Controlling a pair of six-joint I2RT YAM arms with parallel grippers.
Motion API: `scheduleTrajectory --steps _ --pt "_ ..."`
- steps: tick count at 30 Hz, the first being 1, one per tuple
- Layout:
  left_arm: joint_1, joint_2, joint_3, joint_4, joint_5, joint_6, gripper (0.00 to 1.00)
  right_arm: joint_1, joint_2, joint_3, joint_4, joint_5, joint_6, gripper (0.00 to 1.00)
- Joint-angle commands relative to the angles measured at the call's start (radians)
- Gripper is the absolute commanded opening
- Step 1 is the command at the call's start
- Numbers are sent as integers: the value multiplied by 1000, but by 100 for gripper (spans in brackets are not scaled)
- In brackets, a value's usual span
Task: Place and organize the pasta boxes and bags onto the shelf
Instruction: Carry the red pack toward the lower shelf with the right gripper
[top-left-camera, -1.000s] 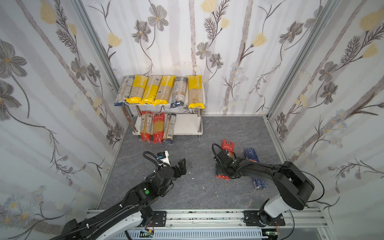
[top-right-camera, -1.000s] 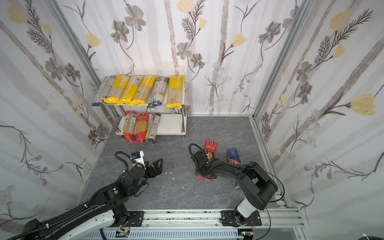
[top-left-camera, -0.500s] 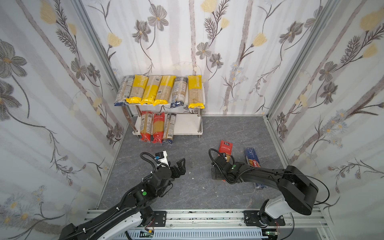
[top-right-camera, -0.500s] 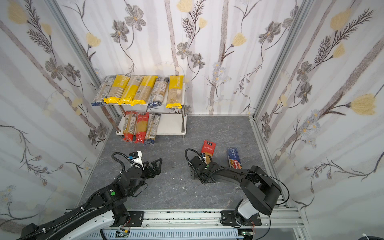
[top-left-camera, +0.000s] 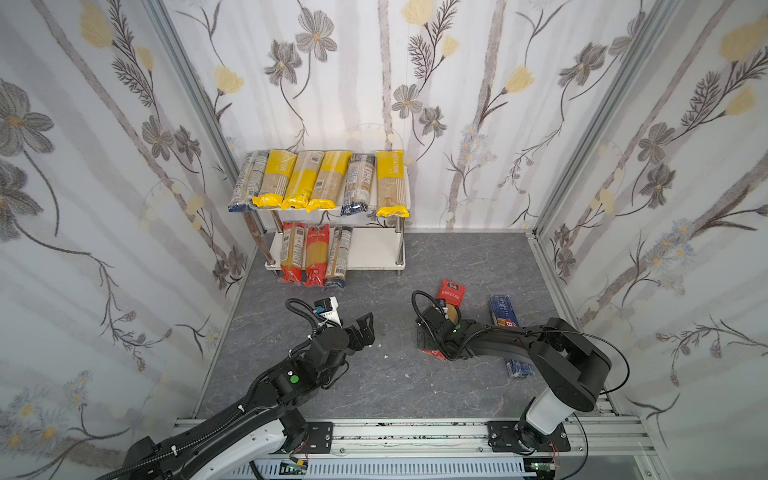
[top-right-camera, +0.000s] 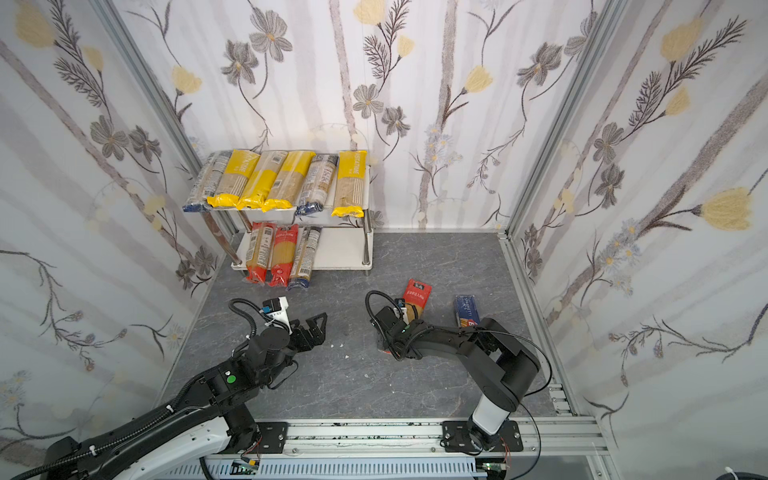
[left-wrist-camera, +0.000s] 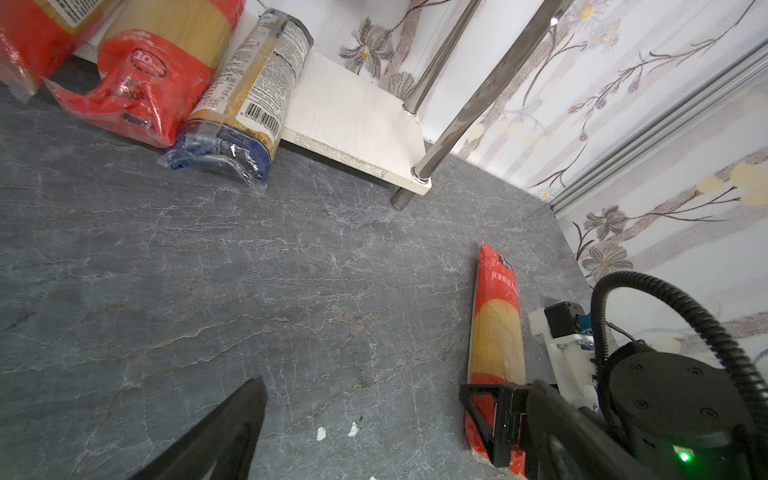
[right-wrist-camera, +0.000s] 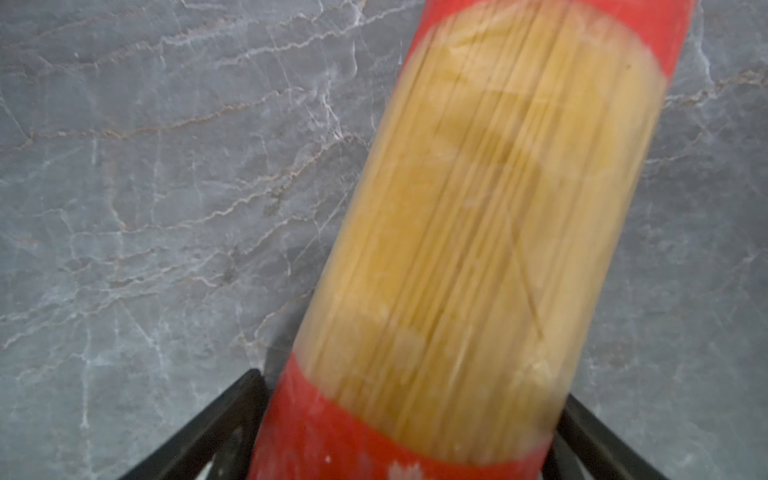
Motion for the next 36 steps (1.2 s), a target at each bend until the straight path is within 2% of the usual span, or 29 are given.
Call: scheduleTrajectory --steps 1,5,12,17,19,23,28,36 --pt "5 1 19 1 -45 35 100 0 27 -37 -31 -114 5 84" --pt "12 2 20 -4 -52 33 100 23 14 -76 -43 -127 32 81" --pt "17 -18 12 -7 -47 24 100 71 6 -129 -17 -106 78 85" --pt "18 -56 20 -33 -12 18 100 104 45 -169 17 -84 117 80" --pt "17 -76 21 -60 -16 10 100 125 50 -171 14 -69 129 76" --pt "17 -134 20 -131 -48 -28 100 152 46 -182 1 -48 149 55" --pt "16 -209 10 -222 -40 -74 100 188 5 -185 -24 -38 147 37" --pt "16 -342 -22 -308 12 -145 100 276 -72 -144 -57 -31 136 28"
